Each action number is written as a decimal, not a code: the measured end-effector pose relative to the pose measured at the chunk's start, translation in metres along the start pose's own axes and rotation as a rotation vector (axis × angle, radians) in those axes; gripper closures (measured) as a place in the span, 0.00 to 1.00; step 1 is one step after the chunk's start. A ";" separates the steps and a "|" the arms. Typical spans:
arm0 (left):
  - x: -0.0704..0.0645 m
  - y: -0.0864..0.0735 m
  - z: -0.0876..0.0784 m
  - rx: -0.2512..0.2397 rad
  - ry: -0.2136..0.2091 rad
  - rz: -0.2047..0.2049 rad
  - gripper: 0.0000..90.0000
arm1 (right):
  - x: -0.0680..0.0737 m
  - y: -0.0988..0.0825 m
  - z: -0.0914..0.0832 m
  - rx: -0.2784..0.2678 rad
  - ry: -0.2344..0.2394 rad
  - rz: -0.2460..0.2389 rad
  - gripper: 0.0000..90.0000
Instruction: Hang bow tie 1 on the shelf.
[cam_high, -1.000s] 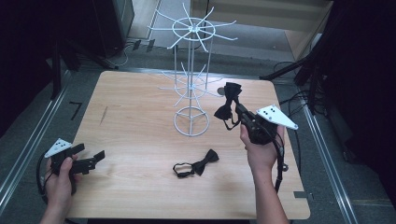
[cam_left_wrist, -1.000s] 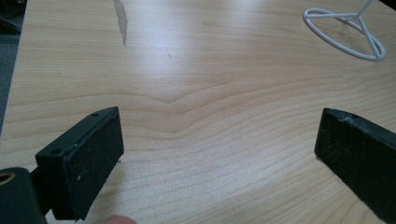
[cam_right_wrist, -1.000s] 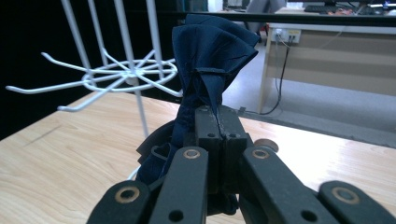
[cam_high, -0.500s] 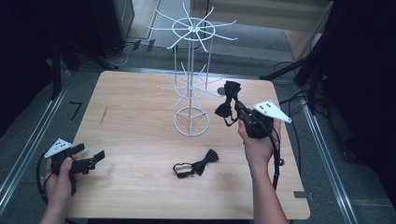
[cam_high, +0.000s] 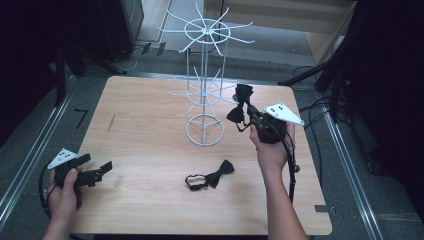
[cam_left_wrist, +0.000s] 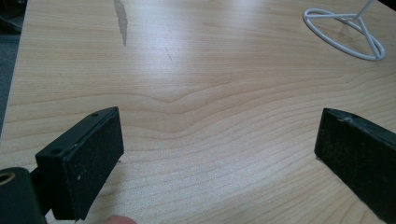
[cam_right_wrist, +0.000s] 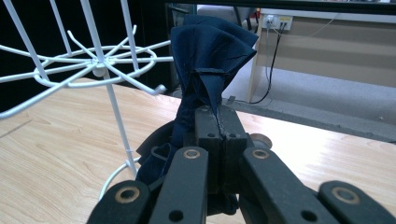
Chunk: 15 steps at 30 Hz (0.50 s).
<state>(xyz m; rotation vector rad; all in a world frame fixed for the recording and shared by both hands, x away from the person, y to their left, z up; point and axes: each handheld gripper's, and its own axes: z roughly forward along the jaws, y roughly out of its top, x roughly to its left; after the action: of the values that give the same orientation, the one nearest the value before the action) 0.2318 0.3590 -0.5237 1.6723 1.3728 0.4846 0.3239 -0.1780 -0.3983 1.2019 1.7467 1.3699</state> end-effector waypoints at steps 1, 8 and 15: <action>0.000 0.000 0.000 0.000 0.000 0.000 0.02 | 0.000 0.000 0.000 0.000 0.000 0.000 1.00; 0.000 0.000 0.000 -0.001 0.002 0.004 0.02 | 0.009 0.007 0.005 -0.004 -0.004 -0.014 1.00; 0.000 0.000 0.000 0.001 0.002 0.004 0.02 | 0.017 0.013 0.006 -0.019 -0.004 -0.020 1.00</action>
<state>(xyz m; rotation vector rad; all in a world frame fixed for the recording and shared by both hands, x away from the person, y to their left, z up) 0.2316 0.3591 -0.5235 1.6763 1.3711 0.4880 0.3255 -0.1593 -0.3859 1.1731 1.7354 1.3687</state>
